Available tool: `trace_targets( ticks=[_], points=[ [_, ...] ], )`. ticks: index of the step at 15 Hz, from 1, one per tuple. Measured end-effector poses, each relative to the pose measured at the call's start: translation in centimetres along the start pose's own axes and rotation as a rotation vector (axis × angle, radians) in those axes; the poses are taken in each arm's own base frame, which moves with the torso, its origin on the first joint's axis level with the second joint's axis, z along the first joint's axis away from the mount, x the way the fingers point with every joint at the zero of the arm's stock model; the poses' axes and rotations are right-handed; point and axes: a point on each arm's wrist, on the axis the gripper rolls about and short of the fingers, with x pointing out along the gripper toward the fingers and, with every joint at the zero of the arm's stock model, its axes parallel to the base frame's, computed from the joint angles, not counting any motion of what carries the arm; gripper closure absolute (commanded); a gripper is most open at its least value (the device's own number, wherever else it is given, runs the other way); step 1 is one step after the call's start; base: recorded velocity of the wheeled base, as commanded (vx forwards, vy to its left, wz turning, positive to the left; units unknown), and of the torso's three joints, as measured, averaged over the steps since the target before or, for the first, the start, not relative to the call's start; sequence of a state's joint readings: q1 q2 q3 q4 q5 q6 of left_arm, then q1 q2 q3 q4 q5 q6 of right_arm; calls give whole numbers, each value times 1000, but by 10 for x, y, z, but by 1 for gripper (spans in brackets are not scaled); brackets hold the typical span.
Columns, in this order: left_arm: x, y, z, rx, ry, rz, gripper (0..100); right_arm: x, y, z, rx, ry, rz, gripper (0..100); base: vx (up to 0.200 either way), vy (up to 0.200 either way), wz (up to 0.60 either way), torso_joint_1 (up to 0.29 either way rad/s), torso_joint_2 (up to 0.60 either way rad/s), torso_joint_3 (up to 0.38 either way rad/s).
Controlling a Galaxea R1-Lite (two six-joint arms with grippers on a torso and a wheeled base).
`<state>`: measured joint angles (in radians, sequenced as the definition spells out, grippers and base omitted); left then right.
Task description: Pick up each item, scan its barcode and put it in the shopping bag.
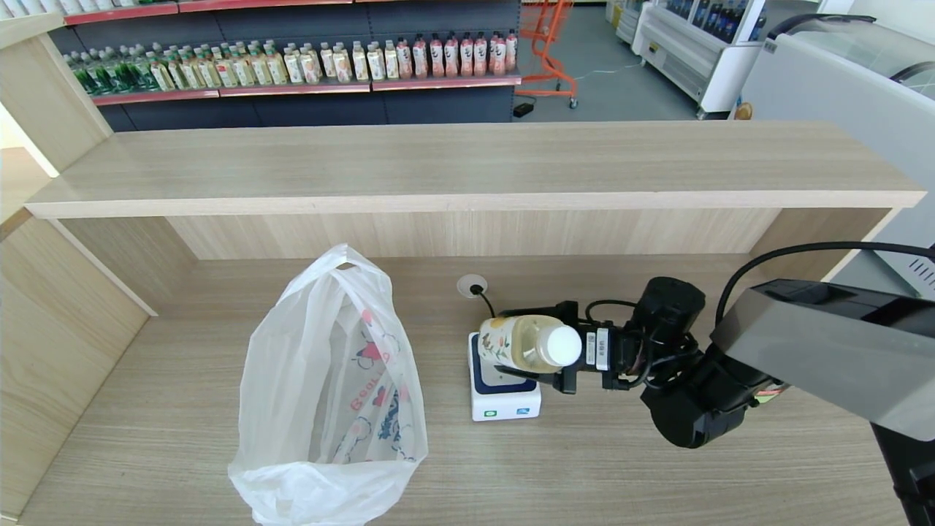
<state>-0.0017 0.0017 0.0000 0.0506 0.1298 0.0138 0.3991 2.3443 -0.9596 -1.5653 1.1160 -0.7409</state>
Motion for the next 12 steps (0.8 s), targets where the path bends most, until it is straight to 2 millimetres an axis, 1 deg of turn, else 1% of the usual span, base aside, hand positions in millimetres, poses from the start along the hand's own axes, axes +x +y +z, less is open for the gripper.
trace_targets(
  ticks=[2,5,6,7,8,10,11,12],
  points=[
    [0,0,0,0,0,0,0,-7,-9,7,78,10,-22,100,0,0,0,0,0,0],
    [0,0,0,0,-1,0,0,-19,-28,36,204,29,-93,100,0,0,0,0,0,0],
    [0,0,0,0,0,0,0,-26,-32,52,263,40,-123,100,0,0,0,0,0,0],
    [0,0,0,0,0,0,0,-35,-34,71,335,47,-156,100,0,0,0,0,0,0],
    [0,0,0,0,0,0,0,-41,-35,90,398,51,-183,100,0,0,0,0,0,0],
    [0,0,0,0,0,0,0,-58,-31,133,535,78,-230,100,0,0,0,0,0,0],
    [0,0,0,0,0,1,0,-65,-28,150,618,128,-267,100,0,0,0,0,0,0],
    [0,0,0,0,0,1,0,-72,-20,162,741,227,-329,100,0,0,0,0,0,0]
  ],
)
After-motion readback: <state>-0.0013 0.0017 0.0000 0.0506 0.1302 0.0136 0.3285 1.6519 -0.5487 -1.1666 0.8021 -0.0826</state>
